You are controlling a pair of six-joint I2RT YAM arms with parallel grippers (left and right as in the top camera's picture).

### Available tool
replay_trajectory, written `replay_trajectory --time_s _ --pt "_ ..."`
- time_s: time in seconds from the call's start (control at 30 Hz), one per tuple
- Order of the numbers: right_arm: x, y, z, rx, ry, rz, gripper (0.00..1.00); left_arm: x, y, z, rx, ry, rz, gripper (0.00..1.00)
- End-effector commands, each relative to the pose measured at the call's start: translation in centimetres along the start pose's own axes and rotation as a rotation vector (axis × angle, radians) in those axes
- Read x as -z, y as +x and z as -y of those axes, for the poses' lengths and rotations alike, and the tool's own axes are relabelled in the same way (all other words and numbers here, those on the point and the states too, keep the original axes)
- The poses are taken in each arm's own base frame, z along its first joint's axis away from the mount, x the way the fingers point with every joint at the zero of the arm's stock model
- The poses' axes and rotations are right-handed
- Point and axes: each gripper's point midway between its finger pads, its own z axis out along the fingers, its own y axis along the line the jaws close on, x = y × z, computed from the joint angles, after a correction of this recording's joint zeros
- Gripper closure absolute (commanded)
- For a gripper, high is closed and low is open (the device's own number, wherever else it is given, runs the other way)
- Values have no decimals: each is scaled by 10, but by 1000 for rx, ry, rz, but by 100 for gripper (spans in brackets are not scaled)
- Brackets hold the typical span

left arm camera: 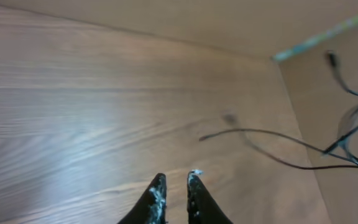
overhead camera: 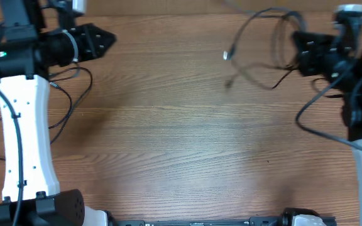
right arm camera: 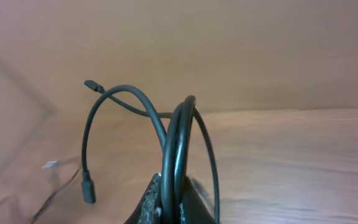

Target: Untangle cables

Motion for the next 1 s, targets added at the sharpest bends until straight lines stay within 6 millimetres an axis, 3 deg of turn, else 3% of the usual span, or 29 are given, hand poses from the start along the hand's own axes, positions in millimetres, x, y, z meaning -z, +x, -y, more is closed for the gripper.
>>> replay_trajectory --time_s 0.0,0.23,0.4,0.63,0.83,0.97 --pt "-1 4 -40 40 -92 -18 96 -16 14 19 -52 26 -54 76" --pt "-11 46 -107 130 -258 -155 96 -32 37 58 -186 120 -132 51" --pt "-19 81 -128 153 -318 -280 96 -24 47 95 -256 341 -154 49" --pt "-20 114 -169 190 -491 -390 96 -23 50 97 -243 358 -168 48" --pt "-7 132 -204 227 -711 -446 93 -23 50 97 -268 360 -162 48" --pt "-1 135 -211 238 -769 -455 92 -23 50 97 -302 362 -157 46"
